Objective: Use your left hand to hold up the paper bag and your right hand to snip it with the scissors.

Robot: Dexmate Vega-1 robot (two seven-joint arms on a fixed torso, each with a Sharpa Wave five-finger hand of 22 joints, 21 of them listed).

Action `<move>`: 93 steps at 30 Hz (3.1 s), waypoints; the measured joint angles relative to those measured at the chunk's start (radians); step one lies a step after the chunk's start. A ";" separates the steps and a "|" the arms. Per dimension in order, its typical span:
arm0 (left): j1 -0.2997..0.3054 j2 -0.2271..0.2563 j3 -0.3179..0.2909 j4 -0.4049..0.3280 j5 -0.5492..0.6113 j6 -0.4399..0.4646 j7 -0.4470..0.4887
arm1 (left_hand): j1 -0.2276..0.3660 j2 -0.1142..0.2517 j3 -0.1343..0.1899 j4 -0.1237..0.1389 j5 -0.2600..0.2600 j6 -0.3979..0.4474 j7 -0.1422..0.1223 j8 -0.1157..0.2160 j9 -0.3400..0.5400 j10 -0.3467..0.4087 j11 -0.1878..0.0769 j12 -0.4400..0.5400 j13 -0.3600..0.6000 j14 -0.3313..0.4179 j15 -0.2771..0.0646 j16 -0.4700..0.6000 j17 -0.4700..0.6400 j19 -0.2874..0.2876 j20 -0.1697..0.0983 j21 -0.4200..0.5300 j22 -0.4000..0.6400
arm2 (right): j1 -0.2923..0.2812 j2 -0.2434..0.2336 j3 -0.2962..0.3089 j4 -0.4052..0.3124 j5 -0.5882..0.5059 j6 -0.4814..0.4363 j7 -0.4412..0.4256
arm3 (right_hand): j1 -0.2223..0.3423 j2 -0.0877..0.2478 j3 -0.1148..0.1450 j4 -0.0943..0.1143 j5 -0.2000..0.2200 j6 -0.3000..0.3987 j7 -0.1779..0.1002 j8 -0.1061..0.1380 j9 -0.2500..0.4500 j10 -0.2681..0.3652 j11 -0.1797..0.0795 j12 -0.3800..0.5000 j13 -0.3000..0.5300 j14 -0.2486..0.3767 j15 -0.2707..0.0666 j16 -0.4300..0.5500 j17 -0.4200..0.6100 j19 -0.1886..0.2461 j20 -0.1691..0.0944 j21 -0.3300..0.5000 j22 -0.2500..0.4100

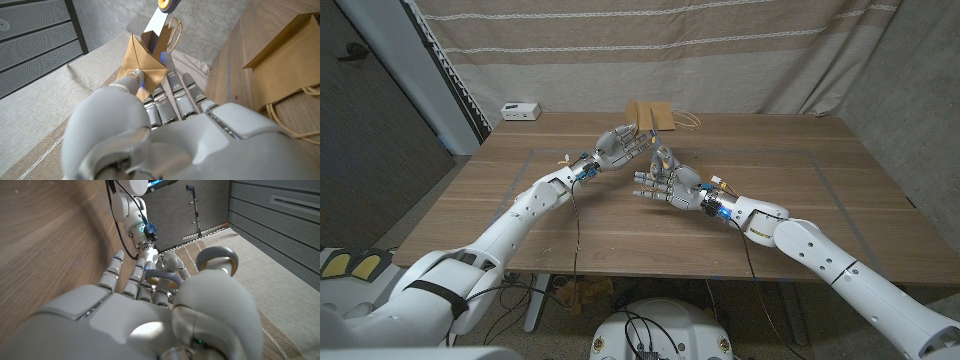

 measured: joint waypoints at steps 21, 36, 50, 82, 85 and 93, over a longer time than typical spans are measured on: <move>0.004 0.001 0.008 -0.010 0.000 -0.001 -0.009 | 0.000 0.000 0.000 0.000 -0.006 0.000 0.000 -0.004 0.000 0.000 0.000 -0.007 0.000 -0.002 -0.002 0.006 -0.005 -0.002 -0.002 0.023 -0.011 | 0.001 0.008 0.000 -0.003 -0.004 0.004 -0.023 | 0.092 0.036 0.139 0.004 -0.045 0.045 -0.059 -0.012 -0.086 0.104 0.071 0.060 -0.089 0.328 -0.016 0.193 0.059 0.163 -0.186 0.079 0.024; 0.014 0.003 0.017 -0.028 -0.001 0.007 -0.017 | 0.000 0.000 0.003 -0.003 -0.009 0.003 0.003 -0.004 0.000 0.000 0.000 -0.008 -0.001 -0.002 -0.002 0.009 -0.009 -0.010 0.000 0.033 -0.018 | 0.002 0.002 0.006 -0.016 0.011 -0.018 -0.052 | 0.162 0.039 0.258 0.034 -0.105 0.064 -0.079 -0.029 -0.125 0.138 0.098 0.088 -0.124 0.477 -0.038 0.286 0.093 0.192 -0.210 0.140 0.048; 0.026 0.007 0.024 -0.049 -0.003 0.013 -0.016 | 0.000 0.000 0.003 -0.003 -0.011 0.004 0.003 -0.007 0.000 0.000 0.000 -0.016 -0.002 -0.002 -0.002 0.013 -0.014 -0.012 -0.002 0.044 -0.023 | -0.008 -0.008 0.012 -0.041 0.012 -0.025 -0.092 | 0.218 -0.016 0.298 0.023 -0.204 0.119 -0.091 -0.039 -0.178 0.191 0.152 0.481 0.265 0.756 -0.131 0.343 0.121 0.209 -0.213 0.296 0.100; 0.034 0.016 0.004 -0.045 -0.003 -0.028 0.014 | 0.002 0.006 0.007 -0.007 -0.012 0.016 0.016 -0.015 0.000 0.009 0.009 -0.020 0.036 -0.012 -0.002 0.013 -0.028 -0.021 -0.004 0.063 -0.032 | -0.003 -0.055 0.025 -0.099 0.078 -0.138 -0.228 | 0.296 -0.012 0.297 -0.009 -0.259 0.158 -0.047 -0.093 -0.264 0.268 0.168 0.843 0.866 0.932 -0.170 0.746 0.469 0.423 -0.229 0.772 0.236; 0.033 0.014 0.005 -0.042 -0.003 -0.028 0.013 | 0.002 0.006 0.007 -0.007 -0.012 0.016 0.016 -0.015 0.000 0.009 0.009 -0.023 0.038 -0.012 -0.002 0.013 -0.028 -0.021 -0.004 0.064 -0.032 | -0.001 -0.056 0.025 -0.101 0.083 -0.146 -0.240 | 0.304 -0.015 0.285 -0.020 -0.259 0.181 -0.059 -0.093 -0.264 0.268 0.168 0.849 0.866 0.933 -0.171 0.756 0.442 0.440 -0.233 0.814 0.230; 0.031 0.011 0.007 -0.039 -0.003 -0.028 0.011 | -0.001 0.008 0.010 -0.004 -0.012 0.016 0.016 -0.015 0.000 0.009 0.009 -0.025 0.038 -0.012 -0.002 0.013 -0.025 -0.025 0.000 0.070 -0.032 | 0.006 -0.059 0.025 -0.109 0.092 -0.170 -0.277 | 0.313 -0.025 0.247 -0.019 -0.247 0.200 -0.068 -0.093 -0.264 0.287 0.159 0.858 0.866 0.957 -0.189 0.775 0.380 0.442 -0.231 0.883 0.201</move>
